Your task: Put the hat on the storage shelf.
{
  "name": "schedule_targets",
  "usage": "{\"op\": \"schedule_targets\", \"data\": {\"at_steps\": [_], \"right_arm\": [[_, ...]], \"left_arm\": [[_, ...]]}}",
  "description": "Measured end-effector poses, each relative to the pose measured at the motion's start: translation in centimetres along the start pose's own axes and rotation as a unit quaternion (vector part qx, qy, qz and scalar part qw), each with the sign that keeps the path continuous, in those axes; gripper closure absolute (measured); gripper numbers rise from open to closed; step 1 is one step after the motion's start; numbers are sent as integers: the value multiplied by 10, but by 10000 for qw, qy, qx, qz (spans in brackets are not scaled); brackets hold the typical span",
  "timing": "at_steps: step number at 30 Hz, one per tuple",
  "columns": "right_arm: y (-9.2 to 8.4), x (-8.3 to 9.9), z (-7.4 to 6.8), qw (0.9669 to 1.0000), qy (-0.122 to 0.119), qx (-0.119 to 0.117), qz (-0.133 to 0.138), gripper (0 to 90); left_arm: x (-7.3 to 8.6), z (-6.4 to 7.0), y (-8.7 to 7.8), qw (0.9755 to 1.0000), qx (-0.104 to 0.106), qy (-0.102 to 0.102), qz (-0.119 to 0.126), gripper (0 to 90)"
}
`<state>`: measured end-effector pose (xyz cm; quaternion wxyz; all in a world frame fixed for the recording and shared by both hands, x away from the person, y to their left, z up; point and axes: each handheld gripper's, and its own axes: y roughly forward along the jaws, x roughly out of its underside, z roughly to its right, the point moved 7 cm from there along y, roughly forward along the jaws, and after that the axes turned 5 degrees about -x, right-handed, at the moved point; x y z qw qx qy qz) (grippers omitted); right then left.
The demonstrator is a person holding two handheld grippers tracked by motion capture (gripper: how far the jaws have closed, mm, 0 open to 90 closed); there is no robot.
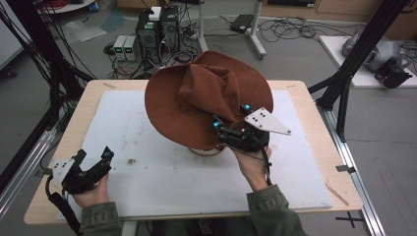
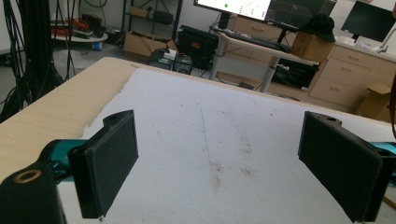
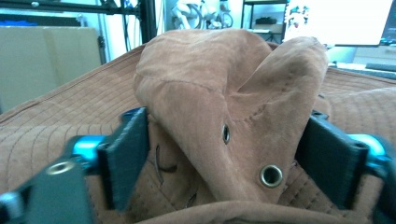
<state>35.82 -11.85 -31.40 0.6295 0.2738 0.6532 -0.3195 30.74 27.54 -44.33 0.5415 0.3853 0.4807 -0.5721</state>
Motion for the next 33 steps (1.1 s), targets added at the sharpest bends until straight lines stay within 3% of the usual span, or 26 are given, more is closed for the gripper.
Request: {"op": "schedule_targets", "data": {"at_steps": [2,4,7,14,17,22,24,25,26,27,28,29,32,33], "right_arm": [[-3,-1,3,9999,34,100,101,115],[-6,-2,5,9998,45,107,188,114],[-14,-4,12,9986,-11,382,359,100],[-27,-5,19,9968,-224,638,418,100],[-44,-9,31,9959,29,712,557,100],[-63,-11,47,9940,213,858,645,100],[-76,-11,56,9924,232,1009,668,100],[-92,-9,68,9901,244,1194,698,100],[-92,-9,68,9901,244,1194,698,100],[-108,-7,80,9869,288,1410,725,100],[-108,-7,80,9869,288,1410,725,100],[-122,-3,91,9832,325,1633,746,100],[-133,4,100,9804,351,1806,711,100],[-140,13,107,9763,343,2029,672,100]], "left_arm": [[0,1,0,10000,10,6,9,123],[0,1,0,10000,6,9,2,122],[0,2,0,10000,11,16,11,122],[-1,2,-1,10000,2,23,11,122],[-1,3,-1,10000,10,49,24,122],[-1,4,-1,10000,26,64,19,122],[-1,4,0,10000,22,59,13,122],[0,4,0,10000,23,59,0,123],[0,4,0,10000,23,60,-7,123],[0,4,0,10000,16,66,-2,122],[0,4,0,10000,12,76,7,122],[0,5,0,9999,5,101,17,122],[-1,6,-1,9999,-10,99,54,122],[-1,6,-1,9999,-7,97,65,122]]}}
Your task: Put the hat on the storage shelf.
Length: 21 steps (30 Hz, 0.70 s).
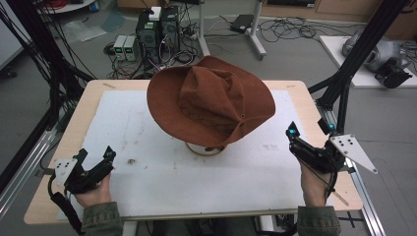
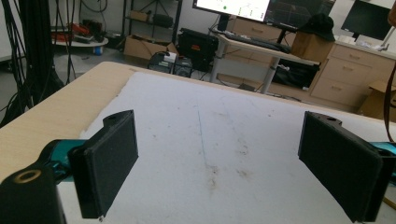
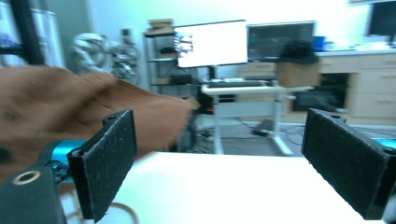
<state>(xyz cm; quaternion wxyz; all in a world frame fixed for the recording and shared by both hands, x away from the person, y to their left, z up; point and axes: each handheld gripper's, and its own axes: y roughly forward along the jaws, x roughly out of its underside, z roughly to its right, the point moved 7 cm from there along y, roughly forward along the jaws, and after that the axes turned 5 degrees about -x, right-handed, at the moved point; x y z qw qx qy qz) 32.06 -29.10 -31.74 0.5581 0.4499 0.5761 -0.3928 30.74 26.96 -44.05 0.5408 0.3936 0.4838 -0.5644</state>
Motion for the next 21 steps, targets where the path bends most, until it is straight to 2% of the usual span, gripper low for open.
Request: {"op": "schedule_targets", "data": {"at_steps": [1,2,3,4,5,6,7,8,9,11,12,14,16,18,21], "right_arm": [[0,0,0,10000,0,0,0,100],[-4,10,8,9998,-1,182,46,100],[-4,10,8,9998,-1,182,46,100],[-6,24,13,9996,65,257,27,100],[-6,24,13,9996,65,257,27,100],[-5,39,16,9995,61,315,-22,100],[-5,39,16,9995,61,315,-22,100],[-4,58,19,9991,-34,413,-126,100],[-4,58,19,9991,-34,413,-126,100],[-2,72,23,9984,-101,528,-145,101],[0,83,28,9984,-28,531,-214,100],[0,86,28,9982,-18,556,-246,101],[-1,93,31,9974,-229,632,-242,101],[-2,99,32,9970,-295,635,-344,101],[-2,103,33,9967,-285,635,-411,101]], "left_arm": [[0,0,0,10000,0,8,-5,122],[0,0,0,10000,-7,7,-6,122],[0,0,0,10000,-5,7,-1,122],[0,0,0,10000,-19,18,9,122],[0,0,0,10000,-21,22,24,122],[0,0,0,10000,-31,16,37,121],[0,-1,-1,10000,-42,24,42,121],[0,-2,-1,10000,-65,46,51,121],[0,-2,-1,9999,-84,40,59,121],[-1,-2,-1,9999,-106,49,76,121],[-1,-2,-1,9999,-103,44,81,121],[0,-2,0,9999,-94,29,71,121],[0,-2,0,9999,-86,31,69,121],[0,-1,-1,9999,-82,46,69,121],[0,-2,-1,9999,-92,52,64,121]]}}
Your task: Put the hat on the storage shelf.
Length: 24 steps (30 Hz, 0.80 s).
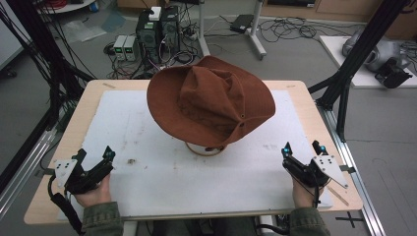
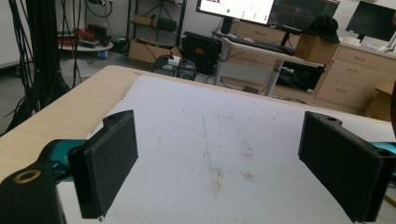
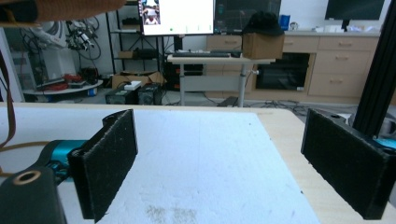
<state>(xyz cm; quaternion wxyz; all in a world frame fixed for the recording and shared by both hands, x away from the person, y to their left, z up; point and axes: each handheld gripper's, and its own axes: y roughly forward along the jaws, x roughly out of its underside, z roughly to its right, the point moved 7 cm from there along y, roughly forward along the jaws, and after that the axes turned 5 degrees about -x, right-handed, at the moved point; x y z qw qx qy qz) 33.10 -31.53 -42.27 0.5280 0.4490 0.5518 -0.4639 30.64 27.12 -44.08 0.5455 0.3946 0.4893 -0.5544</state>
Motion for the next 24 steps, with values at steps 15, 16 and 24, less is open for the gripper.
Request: {"op": "schedule_targets", "data": {"at_steps": [15,16,24], "right_arm": [[0,3,-6,9996,264,-106,-9,101],[-1,3,-6,9995,297,-107,-25,101],[-1,5,3,9988,484,-29,-27,100]], "left_arm": [[-2,1,-1,10000,14,-10,48,121],[-2,1,-1,10000,11,-7,44,121],[-1,1,0,10000,15,-18,26,121]]}}
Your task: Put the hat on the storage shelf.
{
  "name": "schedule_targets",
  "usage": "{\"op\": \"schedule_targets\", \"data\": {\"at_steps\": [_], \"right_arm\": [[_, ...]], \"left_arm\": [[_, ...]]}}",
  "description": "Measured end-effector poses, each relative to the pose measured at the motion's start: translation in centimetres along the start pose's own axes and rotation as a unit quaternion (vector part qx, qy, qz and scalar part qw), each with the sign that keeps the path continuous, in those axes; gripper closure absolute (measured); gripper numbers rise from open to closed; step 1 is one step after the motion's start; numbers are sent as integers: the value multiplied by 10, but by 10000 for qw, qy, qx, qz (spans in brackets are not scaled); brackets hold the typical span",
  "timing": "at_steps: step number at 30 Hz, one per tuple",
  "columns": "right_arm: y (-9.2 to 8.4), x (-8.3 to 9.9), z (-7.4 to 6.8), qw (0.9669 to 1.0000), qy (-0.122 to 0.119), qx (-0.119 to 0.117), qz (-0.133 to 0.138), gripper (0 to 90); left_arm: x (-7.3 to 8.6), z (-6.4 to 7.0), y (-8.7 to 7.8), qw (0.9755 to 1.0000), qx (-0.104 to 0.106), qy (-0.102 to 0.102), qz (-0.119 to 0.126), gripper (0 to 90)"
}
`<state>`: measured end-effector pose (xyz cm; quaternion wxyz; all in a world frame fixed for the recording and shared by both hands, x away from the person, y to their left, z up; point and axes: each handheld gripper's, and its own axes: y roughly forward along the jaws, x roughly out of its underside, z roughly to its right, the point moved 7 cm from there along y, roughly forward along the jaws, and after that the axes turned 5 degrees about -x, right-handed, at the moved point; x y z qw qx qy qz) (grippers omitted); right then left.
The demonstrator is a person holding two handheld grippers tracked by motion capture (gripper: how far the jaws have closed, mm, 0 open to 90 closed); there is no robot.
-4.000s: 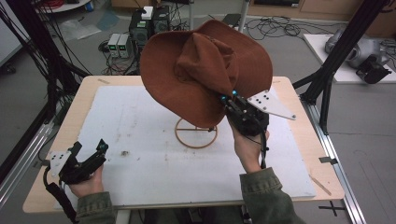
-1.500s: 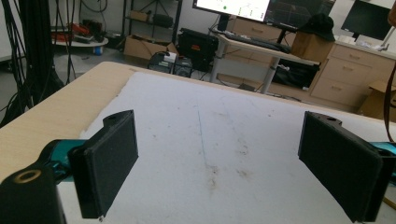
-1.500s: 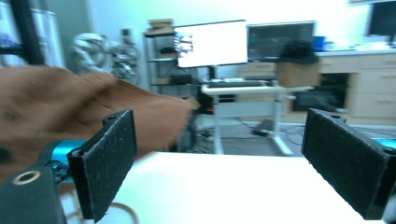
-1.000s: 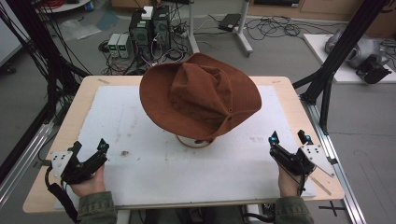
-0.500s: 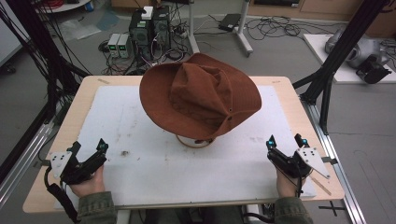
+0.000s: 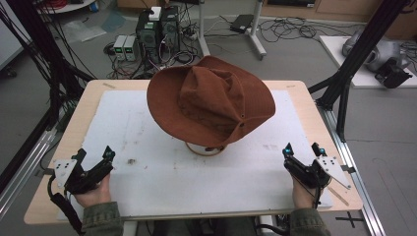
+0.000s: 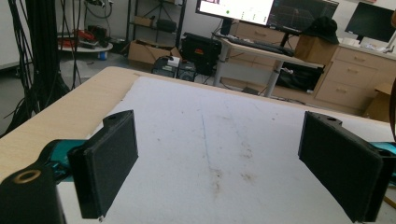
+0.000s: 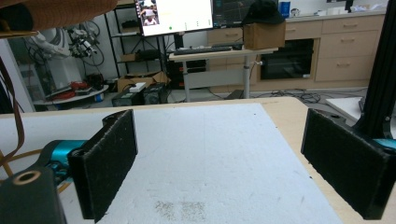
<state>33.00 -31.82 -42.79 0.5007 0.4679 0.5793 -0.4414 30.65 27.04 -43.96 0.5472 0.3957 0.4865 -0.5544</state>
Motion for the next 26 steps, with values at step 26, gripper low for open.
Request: {"op": "schedule_targets", "data": {"at_steps": [26], "right_arm": [[0,3,1,10000,19,-57,-78,101]], "left_arm": [[2,-1,2,10000,28,-30,-63,122]]}}
